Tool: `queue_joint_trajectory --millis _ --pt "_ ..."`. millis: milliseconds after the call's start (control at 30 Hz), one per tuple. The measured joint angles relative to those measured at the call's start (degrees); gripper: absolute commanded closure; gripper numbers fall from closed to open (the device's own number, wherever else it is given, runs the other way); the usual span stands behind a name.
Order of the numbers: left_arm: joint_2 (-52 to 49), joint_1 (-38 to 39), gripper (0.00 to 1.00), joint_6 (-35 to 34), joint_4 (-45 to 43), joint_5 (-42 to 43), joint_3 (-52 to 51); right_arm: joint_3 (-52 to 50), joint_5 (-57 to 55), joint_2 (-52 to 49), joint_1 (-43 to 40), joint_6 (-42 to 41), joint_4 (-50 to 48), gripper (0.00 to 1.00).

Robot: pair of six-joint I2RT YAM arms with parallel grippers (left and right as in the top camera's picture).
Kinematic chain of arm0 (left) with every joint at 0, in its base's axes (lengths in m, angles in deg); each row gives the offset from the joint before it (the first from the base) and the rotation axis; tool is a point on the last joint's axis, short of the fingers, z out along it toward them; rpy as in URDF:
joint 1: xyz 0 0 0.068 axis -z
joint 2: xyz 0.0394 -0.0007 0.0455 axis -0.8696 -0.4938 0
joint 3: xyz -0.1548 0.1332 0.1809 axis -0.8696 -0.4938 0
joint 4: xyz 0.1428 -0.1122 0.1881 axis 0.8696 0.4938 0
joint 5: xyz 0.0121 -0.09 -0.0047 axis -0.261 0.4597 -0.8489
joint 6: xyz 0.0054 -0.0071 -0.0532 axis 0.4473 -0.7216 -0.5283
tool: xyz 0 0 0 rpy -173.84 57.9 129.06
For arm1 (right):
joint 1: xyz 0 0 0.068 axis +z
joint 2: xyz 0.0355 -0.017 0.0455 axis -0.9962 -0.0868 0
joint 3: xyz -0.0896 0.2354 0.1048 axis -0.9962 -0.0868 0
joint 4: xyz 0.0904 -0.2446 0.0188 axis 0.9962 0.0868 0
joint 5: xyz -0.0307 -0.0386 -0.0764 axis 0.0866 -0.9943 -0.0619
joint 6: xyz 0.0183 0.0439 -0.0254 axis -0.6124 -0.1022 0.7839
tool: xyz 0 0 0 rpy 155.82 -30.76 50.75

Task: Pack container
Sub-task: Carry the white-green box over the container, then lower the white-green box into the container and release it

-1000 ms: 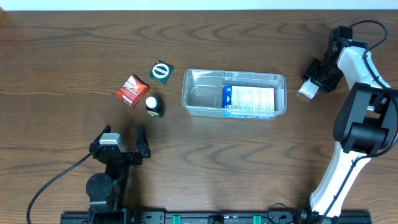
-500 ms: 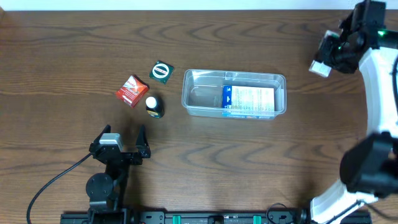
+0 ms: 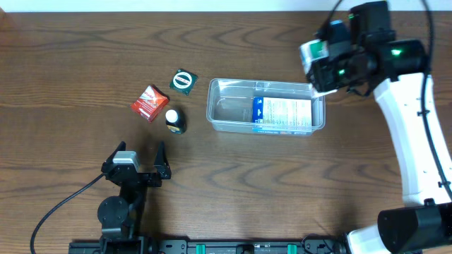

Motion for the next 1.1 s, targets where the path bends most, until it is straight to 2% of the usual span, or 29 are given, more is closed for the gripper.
queue_joint_trajectory --millis 233,600,733,933,1100 --pt "0.00 0.00 0.02 0.00 0.00 0.00 0.00 -1.53 -0.02 -0.50 4.70 5.90 -0.52 0.51" --pt "0.00 0.00 0.02 0.00 0.00 0.00 0.00 -13.86 -0.68 -0.85 5.42 9.09 -9.99 0.60" --pt "0.00 0.00 0.02 0.00 0.00 0.00 0.00 -15.65 -1.14 -0.96 5.42 9.22 -11.96 0.59" --pt "0.00 0.00 0.02 0.00 0.00 0.00 0.00 -16.57 -1.27 -0.96 5.42 10.71 -12.07 0.49" --pt "0.00 0.00 0.02 0.00 0.00 -0.02 0.00 -17.09 -1.36 -0.96 5.42 14.64 -12.15 0.46"
